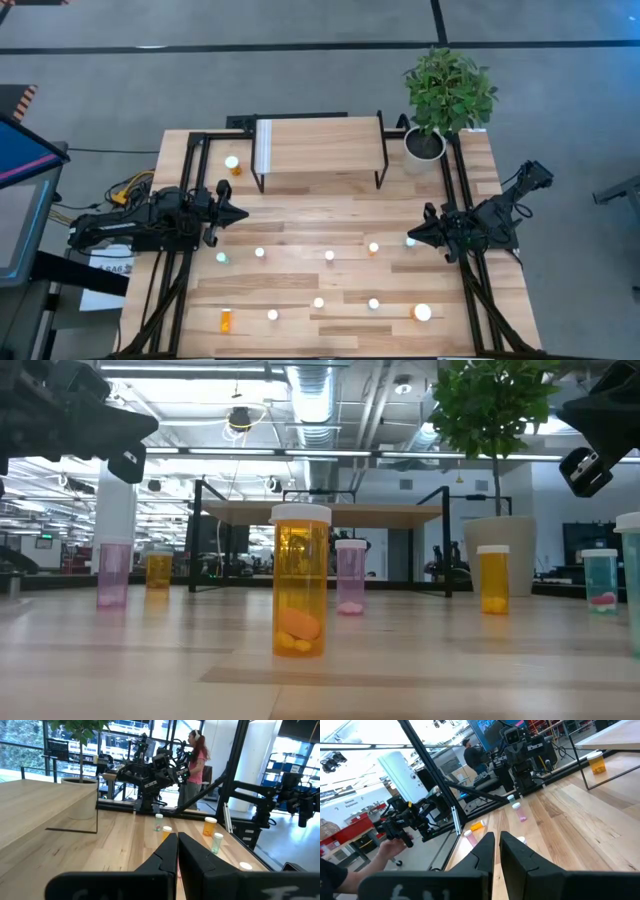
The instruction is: Pick and place medicine bottles onto shelf by color
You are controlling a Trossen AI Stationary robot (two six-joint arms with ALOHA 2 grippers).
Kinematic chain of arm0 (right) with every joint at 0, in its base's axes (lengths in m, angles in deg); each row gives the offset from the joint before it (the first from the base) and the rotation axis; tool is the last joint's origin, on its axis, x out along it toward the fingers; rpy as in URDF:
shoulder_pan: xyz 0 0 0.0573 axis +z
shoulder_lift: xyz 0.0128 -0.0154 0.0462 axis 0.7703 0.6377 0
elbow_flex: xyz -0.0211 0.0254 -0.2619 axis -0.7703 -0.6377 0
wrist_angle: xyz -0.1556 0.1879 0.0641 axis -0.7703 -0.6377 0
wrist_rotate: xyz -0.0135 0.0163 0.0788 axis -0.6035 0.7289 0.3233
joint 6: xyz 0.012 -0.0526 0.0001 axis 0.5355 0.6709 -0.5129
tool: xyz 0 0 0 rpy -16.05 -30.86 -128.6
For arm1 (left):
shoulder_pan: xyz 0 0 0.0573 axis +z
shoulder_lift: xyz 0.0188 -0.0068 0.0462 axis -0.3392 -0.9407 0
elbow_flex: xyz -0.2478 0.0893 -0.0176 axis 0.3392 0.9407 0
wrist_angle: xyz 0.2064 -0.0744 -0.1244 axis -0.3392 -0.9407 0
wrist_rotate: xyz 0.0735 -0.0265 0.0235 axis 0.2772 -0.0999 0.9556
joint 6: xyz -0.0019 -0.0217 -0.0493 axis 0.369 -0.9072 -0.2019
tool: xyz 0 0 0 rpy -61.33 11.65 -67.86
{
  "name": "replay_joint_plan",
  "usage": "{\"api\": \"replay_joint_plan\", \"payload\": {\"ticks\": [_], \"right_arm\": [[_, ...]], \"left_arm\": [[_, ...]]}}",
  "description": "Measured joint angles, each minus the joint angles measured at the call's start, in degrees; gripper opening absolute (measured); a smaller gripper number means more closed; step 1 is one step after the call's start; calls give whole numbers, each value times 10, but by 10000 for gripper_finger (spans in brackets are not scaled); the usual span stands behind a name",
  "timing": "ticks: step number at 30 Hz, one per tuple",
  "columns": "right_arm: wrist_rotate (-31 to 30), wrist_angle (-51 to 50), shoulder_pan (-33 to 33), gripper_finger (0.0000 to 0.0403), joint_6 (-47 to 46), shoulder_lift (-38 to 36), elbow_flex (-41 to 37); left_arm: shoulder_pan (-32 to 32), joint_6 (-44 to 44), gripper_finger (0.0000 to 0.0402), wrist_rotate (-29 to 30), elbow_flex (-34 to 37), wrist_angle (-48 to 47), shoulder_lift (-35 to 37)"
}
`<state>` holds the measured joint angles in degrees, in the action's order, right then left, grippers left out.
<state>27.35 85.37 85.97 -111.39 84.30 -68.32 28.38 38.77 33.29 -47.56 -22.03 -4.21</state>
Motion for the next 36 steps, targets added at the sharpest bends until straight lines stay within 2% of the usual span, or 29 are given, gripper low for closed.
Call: {"api": "replay_joint_plan", "payload": {"ticks": [5,9,13,16,21,24,28,30,32,36], "right_arm": [[0,0,0,53,0,0,0],[0,0,0,53,0,0,0],[0,0,0,53,0,0,0],[0,0,0,53,0,0,0],[0,0,0,53,0,0,0],[0,0,0,53,0,0,0],[0,-1,0,53,0,0,0],[0,-1,0,53,0,0,0],[0,-1,0,53,0,0,0],[0,-1,0,53,0,0,0]], "left_arm": [[0,0,0,3,0,0,0],[0,-7,0,35,0,0,0],[0,22,0,105,0,12,0],[0,13,0,166,-1,56,0],[1,5,0,180,-64,42,0],[1,-21,0,258,-111,-39,-1],[1,-90,0,448,-154,-177,-22],[2,-127,0,520,-163,-228,-39],[2,-155,0,549,-170,-254,-56],[2,-168,0,562,-182,-253,-91]]}}
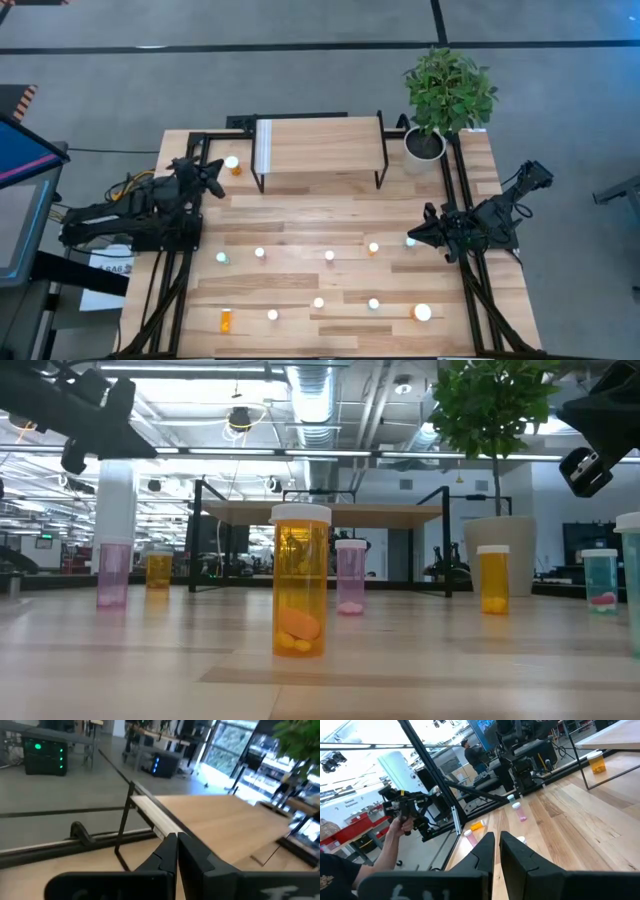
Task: Pick and place medicine bottles onto shelf by color
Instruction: Put the top large orange pill bottle on the shelf
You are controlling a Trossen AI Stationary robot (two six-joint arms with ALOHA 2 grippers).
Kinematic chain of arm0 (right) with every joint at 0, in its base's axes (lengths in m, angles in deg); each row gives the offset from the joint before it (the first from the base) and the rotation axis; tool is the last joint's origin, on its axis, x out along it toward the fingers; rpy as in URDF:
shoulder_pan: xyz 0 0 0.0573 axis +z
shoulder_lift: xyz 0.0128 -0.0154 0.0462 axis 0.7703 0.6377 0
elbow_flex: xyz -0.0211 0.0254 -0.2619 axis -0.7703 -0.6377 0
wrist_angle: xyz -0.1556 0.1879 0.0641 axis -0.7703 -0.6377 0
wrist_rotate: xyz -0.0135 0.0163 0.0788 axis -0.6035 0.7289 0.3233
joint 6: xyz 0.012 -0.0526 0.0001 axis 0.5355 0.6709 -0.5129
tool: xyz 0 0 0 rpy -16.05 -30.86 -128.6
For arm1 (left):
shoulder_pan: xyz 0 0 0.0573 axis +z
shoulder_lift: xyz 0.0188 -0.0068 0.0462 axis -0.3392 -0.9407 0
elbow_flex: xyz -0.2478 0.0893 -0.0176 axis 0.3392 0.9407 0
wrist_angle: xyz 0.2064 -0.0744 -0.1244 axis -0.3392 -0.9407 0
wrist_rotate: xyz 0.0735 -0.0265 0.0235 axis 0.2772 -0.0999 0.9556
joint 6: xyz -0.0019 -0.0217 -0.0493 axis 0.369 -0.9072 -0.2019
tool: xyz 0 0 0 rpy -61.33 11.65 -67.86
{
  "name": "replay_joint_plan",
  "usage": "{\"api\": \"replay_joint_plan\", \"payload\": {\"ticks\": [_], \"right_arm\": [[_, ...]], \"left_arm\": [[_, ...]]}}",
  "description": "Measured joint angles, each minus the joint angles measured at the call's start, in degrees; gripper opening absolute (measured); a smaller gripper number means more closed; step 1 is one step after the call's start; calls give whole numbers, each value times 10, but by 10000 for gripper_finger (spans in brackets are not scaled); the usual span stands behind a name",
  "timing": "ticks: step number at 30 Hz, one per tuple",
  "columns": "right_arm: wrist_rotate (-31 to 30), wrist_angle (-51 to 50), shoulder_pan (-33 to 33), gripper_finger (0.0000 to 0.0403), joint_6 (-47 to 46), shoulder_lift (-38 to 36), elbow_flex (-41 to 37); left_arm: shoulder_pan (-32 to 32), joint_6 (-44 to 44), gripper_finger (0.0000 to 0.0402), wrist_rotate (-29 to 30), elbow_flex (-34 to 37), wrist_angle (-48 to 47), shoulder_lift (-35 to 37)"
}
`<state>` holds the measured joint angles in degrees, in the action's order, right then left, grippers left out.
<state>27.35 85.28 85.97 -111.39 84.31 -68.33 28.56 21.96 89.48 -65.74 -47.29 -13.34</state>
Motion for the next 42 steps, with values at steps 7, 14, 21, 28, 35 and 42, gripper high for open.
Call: {"api": "replay_joint_plan", "payload": {"ticks": [7,14,21,28,35,42], "right_arm": [[0,0,0,53,0,0,0],[0,-1,0,53,0,0,0],[0,-1,0,53,0,0,0],[0,-1,0,53,0,0,0],[0,-1,0,53,0,0,0],[0,-1,0,53,0,0,0]], "left_arm": [[9,0,0,10,-4,10,-86],[61,-66,0,-4,-52,-66,-166],[130,-84,0,-110,-61,-76,-261],[173,-37,2,-151,-61,-19,-313],[197,-16,60,-165,-61,-25,-362],[213,-30,144,-127,-61,-25,-419]]}}
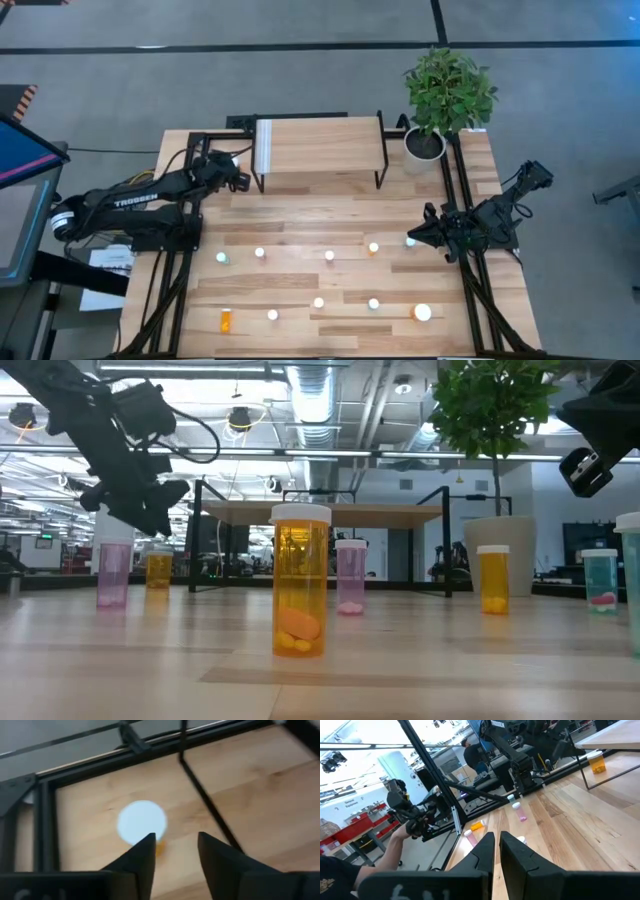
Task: Pick and place medicine bottles onto shelf by color
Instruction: Put the top large orange pill bottle on the shelf
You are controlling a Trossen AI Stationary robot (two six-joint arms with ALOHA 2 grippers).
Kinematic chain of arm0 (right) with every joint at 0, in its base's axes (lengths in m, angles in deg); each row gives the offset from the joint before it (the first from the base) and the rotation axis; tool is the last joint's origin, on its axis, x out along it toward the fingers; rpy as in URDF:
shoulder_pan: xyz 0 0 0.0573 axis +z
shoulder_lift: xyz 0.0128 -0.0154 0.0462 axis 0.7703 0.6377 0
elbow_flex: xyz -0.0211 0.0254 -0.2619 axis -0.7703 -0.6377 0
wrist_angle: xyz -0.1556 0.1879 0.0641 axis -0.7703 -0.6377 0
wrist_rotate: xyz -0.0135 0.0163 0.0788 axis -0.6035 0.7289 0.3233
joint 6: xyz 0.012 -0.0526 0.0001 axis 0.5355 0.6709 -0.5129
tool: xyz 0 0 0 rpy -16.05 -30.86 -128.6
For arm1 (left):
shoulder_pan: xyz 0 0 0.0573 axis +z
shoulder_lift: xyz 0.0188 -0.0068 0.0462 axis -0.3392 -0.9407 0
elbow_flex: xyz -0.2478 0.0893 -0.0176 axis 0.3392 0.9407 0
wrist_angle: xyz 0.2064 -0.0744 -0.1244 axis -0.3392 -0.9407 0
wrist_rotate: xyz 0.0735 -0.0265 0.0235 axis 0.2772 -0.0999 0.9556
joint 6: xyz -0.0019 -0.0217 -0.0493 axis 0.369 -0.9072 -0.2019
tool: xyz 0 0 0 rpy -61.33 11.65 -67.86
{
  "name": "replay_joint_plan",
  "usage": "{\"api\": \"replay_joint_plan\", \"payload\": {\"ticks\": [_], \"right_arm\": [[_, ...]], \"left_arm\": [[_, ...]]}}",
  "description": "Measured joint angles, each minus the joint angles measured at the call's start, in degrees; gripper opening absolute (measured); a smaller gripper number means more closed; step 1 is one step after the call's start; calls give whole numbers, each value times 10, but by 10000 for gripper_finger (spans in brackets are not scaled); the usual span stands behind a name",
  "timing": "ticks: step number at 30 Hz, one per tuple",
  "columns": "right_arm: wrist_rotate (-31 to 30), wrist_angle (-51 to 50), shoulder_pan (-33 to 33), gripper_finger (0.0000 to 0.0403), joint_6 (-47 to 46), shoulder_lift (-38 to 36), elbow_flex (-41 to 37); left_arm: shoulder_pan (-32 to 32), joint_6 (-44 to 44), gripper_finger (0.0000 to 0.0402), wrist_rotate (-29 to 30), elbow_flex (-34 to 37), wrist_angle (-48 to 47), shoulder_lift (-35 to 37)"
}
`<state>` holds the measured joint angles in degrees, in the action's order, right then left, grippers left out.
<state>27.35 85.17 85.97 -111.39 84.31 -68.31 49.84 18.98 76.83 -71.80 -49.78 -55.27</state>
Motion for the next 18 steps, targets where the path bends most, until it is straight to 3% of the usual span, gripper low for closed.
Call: {"api": "replay_joint_plan", "payload": {"ticks": [6,18], "right_arm": [[0,0,0,53,0,0,0],[0,0,0,53,0,0,0]], "left_arm": [[20,-2,177,17,0,6,-31],[71,13,181,-7,0,46,-69]]}}
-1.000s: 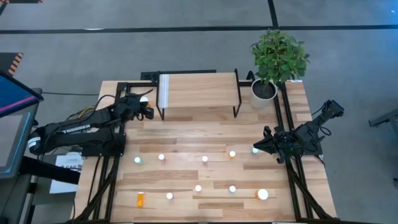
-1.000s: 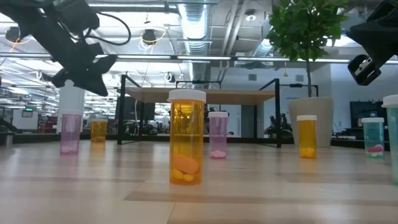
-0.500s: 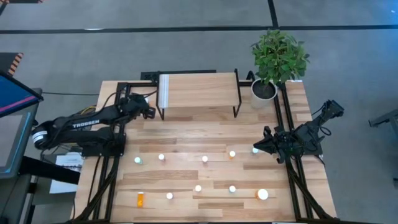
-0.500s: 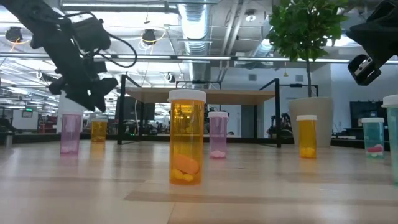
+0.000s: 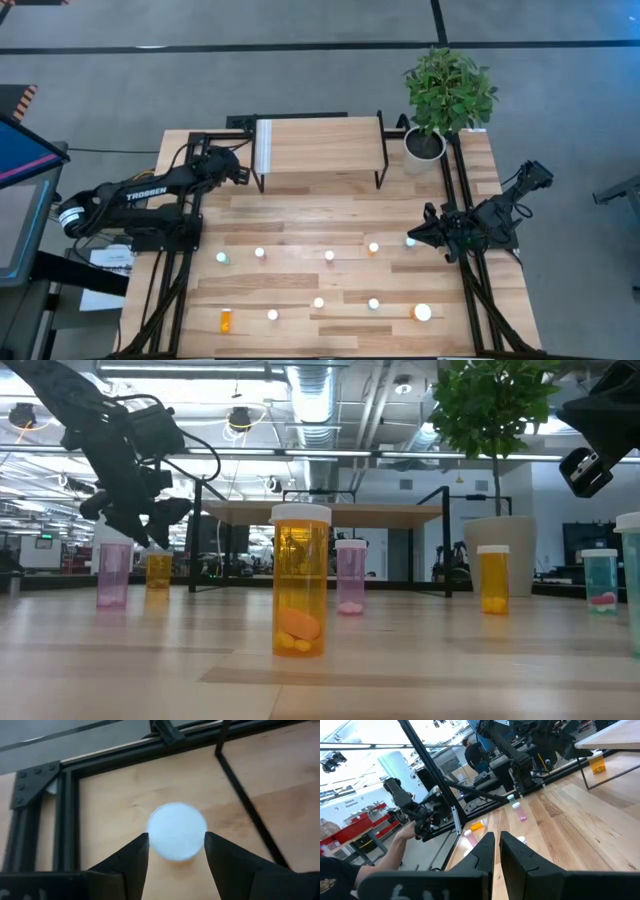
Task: Pick and place medicine bottles onto shelf by color
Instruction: Put the top large orange pill bottle on the shelf
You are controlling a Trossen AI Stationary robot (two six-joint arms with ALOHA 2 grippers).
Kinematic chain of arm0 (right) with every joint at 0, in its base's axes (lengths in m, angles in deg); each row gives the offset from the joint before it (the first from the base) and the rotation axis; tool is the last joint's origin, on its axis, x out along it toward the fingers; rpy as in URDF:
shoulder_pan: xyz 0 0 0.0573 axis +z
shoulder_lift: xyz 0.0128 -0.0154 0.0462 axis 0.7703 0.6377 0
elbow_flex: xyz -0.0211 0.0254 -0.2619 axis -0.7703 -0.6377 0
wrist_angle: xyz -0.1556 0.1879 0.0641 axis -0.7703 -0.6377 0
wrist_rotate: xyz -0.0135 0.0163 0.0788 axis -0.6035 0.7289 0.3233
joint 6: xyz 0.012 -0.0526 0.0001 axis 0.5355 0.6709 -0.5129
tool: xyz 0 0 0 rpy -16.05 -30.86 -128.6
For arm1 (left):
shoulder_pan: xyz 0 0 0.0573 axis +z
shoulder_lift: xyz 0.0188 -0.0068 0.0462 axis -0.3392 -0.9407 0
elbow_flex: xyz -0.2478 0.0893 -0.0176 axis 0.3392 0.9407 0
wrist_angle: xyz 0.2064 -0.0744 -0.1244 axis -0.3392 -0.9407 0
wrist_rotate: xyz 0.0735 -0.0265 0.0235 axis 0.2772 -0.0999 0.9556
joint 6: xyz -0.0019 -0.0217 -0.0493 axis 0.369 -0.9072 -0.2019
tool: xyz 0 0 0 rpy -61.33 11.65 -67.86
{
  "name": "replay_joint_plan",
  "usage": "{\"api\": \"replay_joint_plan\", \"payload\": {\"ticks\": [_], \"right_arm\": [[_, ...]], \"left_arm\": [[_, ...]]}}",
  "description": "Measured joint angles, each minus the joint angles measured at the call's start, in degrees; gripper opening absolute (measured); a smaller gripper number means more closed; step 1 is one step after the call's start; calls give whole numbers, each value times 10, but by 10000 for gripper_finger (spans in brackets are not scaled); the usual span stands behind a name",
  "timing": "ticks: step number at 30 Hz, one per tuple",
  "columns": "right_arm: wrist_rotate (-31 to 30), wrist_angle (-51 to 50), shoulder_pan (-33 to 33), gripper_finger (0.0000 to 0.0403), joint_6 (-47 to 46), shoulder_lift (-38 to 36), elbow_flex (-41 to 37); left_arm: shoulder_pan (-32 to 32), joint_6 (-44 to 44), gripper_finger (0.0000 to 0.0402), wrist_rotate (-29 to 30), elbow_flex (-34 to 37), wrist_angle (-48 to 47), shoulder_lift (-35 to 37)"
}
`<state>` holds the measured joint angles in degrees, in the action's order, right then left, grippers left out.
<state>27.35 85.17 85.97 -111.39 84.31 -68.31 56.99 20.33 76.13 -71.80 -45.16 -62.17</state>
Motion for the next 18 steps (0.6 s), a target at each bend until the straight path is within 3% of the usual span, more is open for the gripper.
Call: {"api": "replay_joint_plan", "payload": {"ticks": [4,9,18], "right_arm": [[0,0,0,53,0,0,0],[0,0,0,53,0,0,0],[0,0,0,53,0,0,0]], "left_arm": [[10,9,181,-26,0,10,0],[15,33,190,-17,0,10,0],[16,37,267,-6,0,12,0]]}}
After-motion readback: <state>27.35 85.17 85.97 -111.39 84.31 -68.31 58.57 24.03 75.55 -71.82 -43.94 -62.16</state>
